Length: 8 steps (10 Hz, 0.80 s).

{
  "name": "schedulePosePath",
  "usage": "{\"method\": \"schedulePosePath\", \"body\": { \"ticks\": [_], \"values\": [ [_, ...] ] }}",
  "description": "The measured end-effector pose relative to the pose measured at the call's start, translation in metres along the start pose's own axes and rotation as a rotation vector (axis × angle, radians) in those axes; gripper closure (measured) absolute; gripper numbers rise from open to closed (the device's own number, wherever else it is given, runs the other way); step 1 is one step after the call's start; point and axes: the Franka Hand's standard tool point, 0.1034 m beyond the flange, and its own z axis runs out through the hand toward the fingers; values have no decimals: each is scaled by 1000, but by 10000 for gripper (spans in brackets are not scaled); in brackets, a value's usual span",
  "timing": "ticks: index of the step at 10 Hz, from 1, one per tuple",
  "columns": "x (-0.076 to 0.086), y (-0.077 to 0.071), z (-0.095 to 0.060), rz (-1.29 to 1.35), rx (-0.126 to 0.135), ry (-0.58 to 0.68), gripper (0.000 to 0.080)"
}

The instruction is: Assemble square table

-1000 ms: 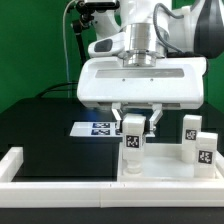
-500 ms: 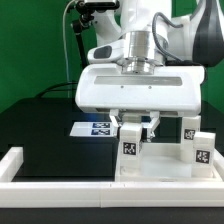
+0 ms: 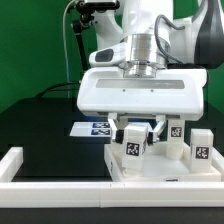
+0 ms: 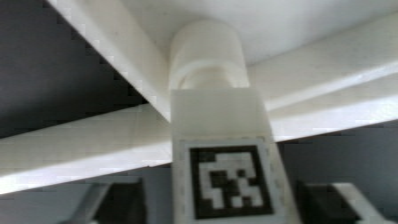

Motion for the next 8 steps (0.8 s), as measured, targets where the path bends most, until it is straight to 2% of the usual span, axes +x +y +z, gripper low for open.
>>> {"method": "schedulePosePath", "body": {
  "ticks": [1,2,8],
  "values": [
    [0,0,0,0,0,-1,250],
    [-1,0,0,0,-1,-1,166],
    [-2,1,1,-1,-1,-3,150]
  ]
}}
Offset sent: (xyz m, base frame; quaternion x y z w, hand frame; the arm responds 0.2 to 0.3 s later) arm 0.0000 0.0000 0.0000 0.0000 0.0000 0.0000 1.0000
